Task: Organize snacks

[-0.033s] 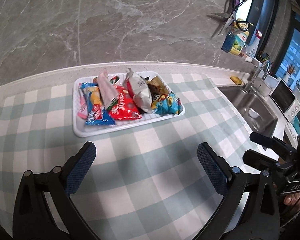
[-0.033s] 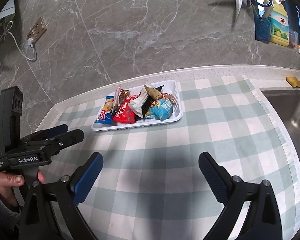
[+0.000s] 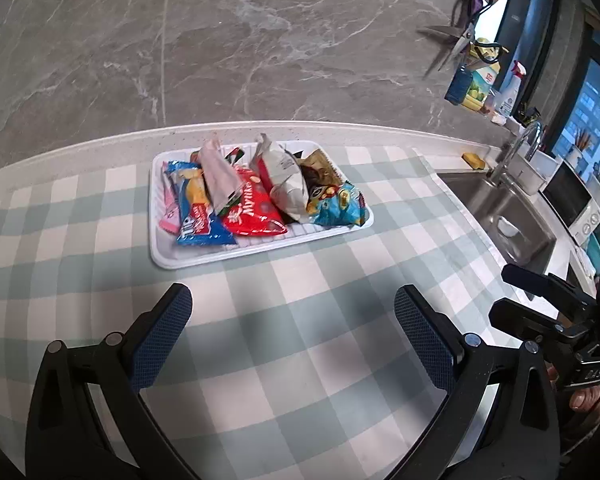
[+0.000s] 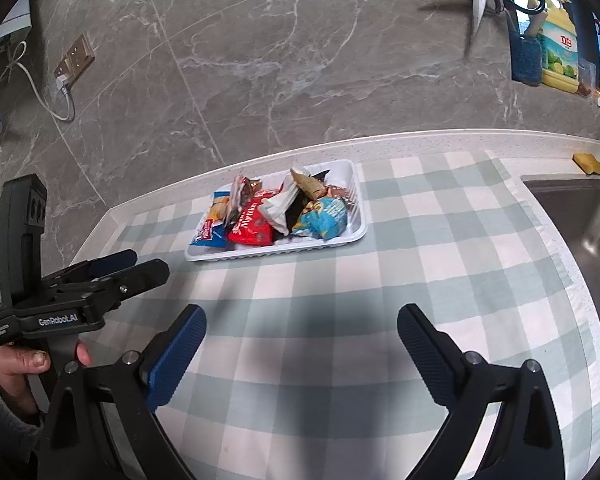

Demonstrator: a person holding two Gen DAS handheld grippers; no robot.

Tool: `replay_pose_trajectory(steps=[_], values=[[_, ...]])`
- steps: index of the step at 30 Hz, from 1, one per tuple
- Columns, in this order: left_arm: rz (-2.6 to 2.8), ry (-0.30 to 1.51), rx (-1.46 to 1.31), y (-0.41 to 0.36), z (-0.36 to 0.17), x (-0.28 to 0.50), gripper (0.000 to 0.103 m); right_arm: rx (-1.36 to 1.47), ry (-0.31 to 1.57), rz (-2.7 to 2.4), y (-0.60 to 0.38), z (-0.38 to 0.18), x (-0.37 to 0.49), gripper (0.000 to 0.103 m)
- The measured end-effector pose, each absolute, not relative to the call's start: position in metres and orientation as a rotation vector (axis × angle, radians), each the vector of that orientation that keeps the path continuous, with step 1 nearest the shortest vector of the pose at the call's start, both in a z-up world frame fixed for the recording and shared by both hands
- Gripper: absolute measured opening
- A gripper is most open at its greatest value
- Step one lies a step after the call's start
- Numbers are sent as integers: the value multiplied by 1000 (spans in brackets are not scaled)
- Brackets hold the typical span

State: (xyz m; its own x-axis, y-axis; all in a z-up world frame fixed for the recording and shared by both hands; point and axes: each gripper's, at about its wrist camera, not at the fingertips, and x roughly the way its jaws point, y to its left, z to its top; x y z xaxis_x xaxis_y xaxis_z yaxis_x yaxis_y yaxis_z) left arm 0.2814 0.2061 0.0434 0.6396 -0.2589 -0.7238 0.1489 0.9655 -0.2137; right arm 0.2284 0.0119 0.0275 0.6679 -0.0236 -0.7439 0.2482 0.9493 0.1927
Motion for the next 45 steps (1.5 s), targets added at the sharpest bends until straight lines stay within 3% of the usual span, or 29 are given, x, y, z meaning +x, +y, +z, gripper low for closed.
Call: replay_pose_trajectory(steps=[45], values=[[-254,855,-141,214,37,290,103,295,855,-172,20,25,230,99]])
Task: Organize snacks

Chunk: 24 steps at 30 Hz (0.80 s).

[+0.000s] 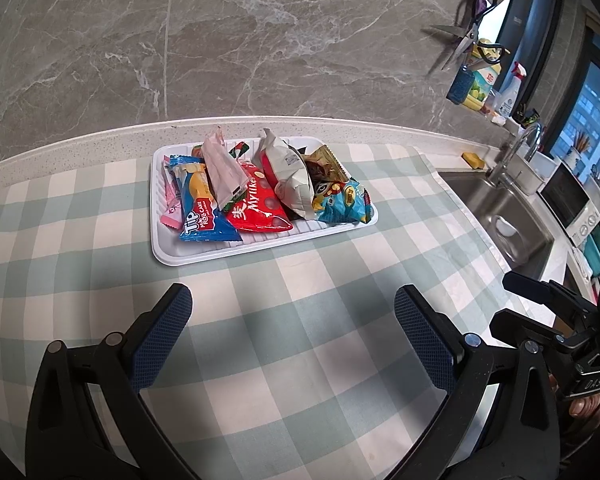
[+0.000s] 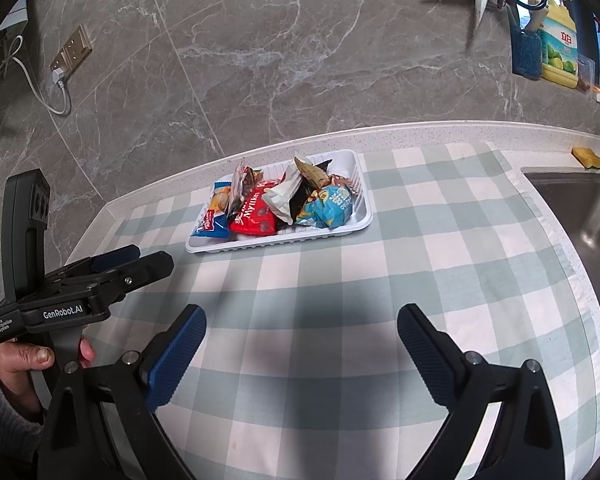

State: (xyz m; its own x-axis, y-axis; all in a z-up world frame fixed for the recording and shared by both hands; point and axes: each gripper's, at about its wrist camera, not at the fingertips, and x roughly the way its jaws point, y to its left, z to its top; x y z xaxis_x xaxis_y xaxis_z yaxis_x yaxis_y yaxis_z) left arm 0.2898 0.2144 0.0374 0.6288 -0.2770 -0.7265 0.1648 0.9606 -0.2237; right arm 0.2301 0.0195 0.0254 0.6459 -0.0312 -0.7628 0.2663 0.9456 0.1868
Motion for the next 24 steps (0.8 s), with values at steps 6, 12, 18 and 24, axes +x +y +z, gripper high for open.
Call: replay_pose_trajectory(steps=[6,12,18,24], values=[[-253,854,-141,214,37,290,103,298,854,-172,19,24,230,99],[-252,855,-140,213,37,290,103,297,855,-170,18,24,230,99],[-252,856,-138,214,36,291,103,298,856,-171,17,23,230,99],[-250,861,-128,216,34,292,103,298,855,-170,17,23,230,99]])
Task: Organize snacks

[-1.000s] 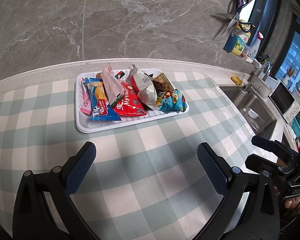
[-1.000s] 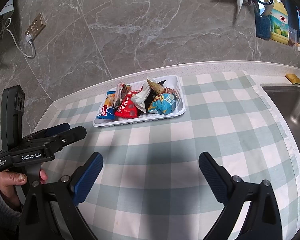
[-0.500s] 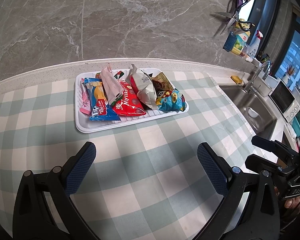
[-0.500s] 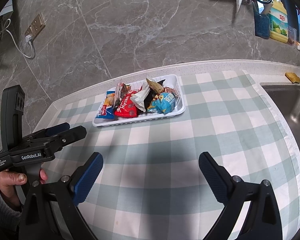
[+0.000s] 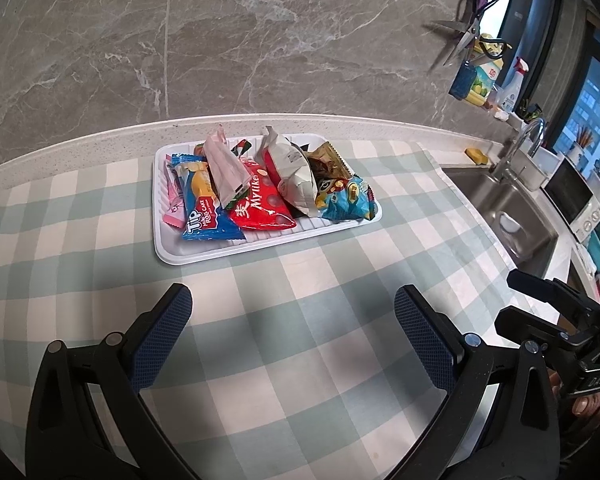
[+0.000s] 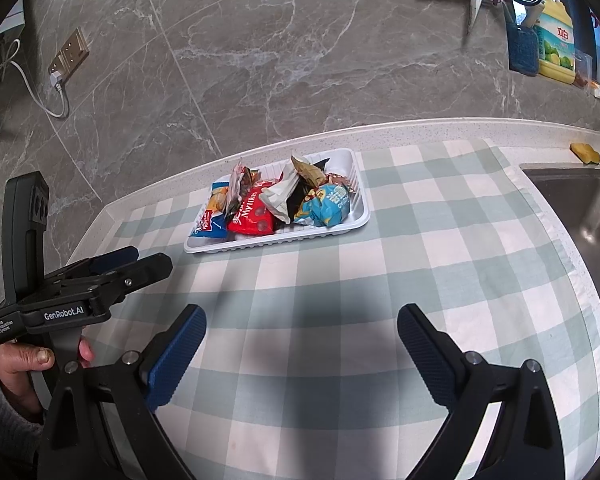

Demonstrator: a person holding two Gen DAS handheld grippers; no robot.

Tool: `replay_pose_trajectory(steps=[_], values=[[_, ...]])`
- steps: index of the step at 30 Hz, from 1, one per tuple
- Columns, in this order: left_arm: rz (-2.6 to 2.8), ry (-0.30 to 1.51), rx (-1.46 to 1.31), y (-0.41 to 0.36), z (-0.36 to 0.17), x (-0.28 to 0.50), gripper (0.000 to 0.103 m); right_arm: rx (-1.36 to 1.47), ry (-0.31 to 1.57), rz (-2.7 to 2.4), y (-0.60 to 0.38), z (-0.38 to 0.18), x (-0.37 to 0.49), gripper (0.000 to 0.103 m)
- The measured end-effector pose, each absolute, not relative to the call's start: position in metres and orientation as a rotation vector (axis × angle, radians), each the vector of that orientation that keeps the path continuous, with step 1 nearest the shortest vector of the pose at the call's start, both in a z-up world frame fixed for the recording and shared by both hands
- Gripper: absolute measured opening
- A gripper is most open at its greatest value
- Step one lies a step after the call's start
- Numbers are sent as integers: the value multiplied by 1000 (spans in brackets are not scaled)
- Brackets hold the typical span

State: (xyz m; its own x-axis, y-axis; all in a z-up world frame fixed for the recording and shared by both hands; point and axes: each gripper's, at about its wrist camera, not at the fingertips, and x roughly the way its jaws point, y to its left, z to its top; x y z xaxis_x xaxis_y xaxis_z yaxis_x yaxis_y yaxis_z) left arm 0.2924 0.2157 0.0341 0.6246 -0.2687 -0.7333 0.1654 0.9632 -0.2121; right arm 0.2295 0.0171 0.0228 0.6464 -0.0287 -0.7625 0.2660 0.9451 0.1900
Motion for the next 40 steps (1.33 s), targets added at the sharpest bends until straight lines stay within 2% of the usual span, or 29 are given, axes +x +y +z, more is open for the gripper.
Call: replay_pose_trajectory(steps=[13,22,40], values=[[-187,797,-19,210,49,289,103,299,854,-170,17,23,230,99],[-42,657,159,201,70,277,103,310,852,-171,16,21,229,99],[-26,747,56,216,53,284,103,330,853,-187,21,17,224,99]])
